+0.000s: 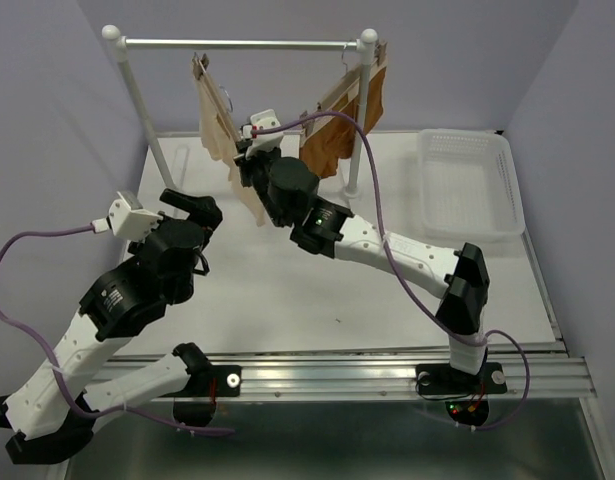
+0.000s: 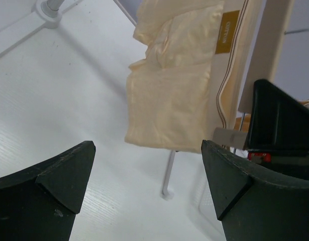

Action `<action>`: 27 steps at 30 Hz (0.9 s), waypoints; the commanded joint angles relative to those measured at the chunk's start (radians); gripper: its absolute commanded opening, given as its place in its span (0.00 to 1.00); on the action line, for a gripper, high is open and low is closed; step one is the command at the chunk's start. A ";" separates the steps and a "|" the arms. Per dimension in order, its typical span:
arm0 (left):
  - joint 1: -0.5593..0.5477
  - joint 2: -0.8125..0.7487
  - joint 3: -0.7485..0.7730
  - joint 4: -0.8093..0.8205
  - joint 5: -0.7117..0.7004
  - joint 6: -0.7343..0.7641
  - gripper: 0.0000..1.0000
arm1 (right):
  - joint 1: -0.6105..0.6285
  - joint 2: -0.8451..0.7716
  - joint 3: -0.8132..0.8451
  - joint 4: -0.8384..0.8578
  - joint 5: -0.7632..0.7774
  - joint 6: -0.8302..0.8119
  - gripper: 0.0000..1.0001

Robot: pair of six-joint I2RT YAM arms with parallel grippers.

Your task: Clip the underwear to the hanger

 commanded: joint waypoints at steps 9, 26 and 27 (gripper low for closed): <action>0.071 0.006 -0.070 0.115 0.044 0.102 0.99 | -0.125 0.164 0.414 -0.064 0.058 -0.037 0.01; 0.304 0.054 -0.129 0.298 0.300 0.300 0.99 | -0.239 0.213 0.457 -0.134 0.054 0.036 0.01; 0.312 0.058 -0.129 0.303 0.308 0.306 0.99 | -0.239 0.219 0.457 -0.142 0.051 0.039 0.01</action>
